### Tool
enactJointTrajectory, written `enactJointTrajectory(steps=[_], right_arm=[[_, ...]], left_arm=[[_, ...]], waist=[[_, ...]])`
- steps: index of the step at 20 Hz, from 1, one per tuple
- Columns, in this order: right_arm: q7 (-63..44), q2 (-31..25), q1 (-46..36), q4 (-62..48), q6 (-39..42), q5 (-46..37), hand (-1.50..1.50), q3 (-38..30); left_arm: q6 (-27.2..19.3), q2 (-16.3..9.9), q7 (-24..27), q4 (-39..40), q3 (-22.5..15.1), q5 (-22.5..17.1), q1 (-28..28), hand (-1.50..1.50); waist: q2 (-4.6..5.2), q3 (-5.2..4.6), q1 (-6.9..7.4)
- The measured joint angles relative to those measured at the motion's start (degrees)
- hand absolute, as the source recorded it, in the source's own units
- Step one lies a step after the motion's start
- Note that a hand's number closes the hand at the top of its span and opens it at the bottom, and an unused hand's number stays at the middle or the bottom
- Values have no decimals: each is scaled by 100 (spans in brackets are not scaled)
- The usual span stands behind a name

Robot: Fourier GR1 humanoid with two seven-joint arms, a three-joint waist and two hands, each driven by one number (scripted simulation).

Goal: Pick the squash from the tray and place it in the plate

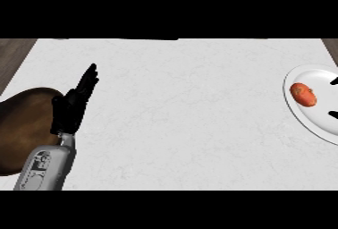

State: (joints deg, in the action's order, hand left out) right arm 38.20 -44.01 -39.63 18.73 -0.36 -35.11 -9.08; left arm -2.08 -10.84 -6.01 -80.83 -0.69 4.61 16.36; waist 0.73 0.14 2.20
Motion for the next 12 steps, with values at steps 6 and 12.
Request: enactJointTrajectory(steps=[6,12], right_arm=[[-111,426,-316,-668,4,-13,-150,-82],[322,439,-456,-933,581,510,-150,-595]], left_arm=[[-26,50,-5,-46,14,20,-20,0],[12,43,3,-39,37,19,-45,0]], waist=[[21,7,35],[16,10,-7]])
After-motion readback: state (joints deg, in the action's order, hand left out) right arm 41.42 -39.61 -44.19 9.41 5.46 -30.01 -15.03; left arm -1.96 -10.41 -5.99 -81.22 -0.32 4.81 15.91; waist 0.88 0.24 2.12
